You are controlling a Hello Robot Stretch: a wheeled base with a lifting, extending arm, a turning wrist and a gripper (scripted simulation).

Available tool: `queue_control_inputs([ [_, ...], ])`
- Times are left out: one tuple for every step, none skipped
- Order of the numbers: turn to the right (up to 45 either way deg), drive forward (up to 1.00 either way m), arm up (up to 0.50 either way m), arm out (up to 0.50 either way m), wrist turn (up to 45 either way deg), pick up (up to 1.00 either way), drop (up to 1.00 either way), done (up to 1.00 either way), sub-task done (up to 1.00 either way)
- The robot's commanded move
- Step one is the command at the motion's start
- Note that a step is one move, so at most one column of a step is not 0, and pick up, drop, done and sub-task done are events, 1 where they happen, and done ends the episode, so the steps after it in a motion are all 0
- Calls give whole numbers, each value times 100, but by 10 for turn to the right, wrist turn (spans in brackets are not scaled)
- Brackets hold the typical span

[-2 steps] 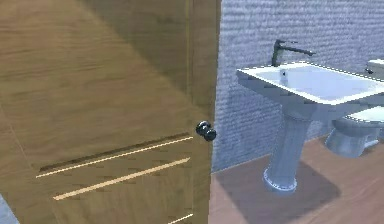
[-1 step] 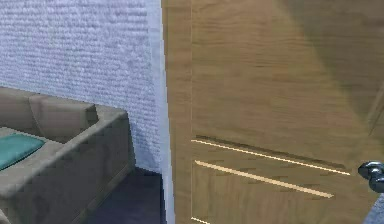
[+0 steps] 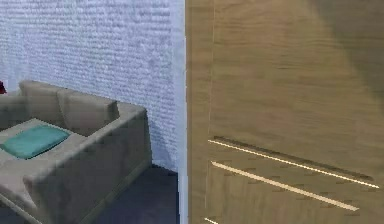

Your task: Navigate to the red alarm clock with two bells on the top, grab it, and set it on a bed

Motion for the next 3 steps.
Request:
queue_control_inputs([
  [0, 40, 0, 0, 0, 0, 0, 0, 0],
  [-450, 0, 0, 0, 0, 0, 0, 0, 0],
  [-180, 0, 0, 0, 0, 0, 0, 0, 0],
])
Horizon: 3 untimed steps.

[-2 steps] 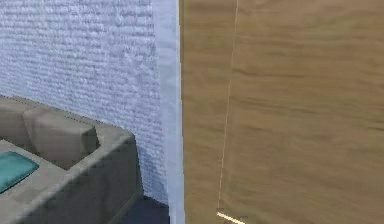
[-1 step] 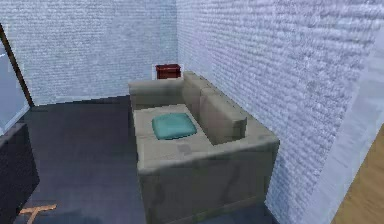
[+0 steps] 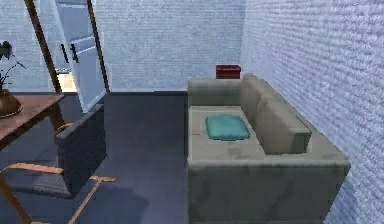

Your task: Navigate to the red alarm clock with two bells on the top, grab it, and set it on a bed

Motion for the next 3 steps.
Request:
queue_control_inputs([
  [0, 45, 0, 0, 0, 0, 0, 0, 0],
  [-420, 0, 0, 0, 0, 0, 0, 0, 0],
  [-30, 0, 0, 0, 0, 0, 0, 0, 0],
])
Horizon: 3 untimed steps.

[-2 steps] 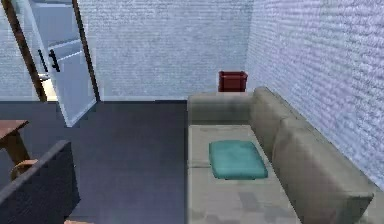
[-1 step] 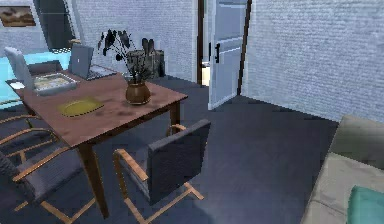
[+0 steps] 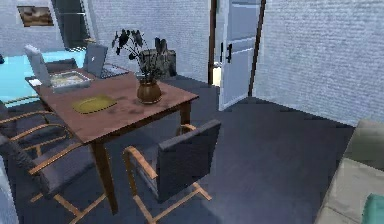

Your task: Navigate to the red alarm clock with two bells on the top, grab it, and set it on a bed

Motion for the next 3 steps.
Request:
queue_control_inputs([
  [0, 40, 0, 0, 0, 0, 0, 0, 0],
  [300, 0, 0, 0, 0, 0, 0, 0, 0],
  [0, 75, 0, 0, 0, 0, 0, 0, 0],
])
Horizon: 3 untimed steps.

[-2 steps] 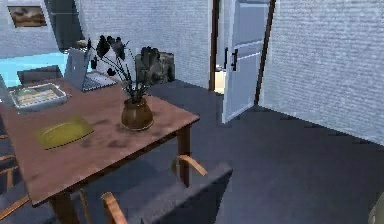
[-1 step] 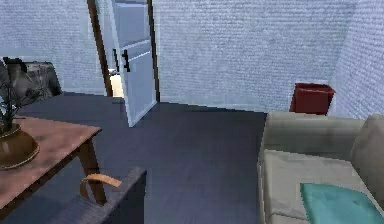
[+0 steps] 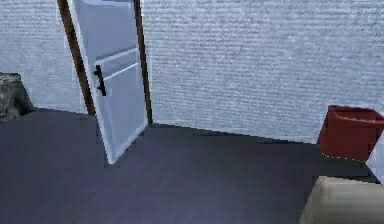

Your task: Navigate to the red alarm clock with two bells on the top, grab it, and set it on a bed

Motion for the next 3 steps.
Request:
queue_control_inputs([
  [-90, 0, 0, 0, 0, 0, 0, 0, 0],
  [0, 35, 0, 0, 0, 0, 0, 0, 0],
  [-300, 0, 0, 0, 0, 0, 0, 0, 0],
])
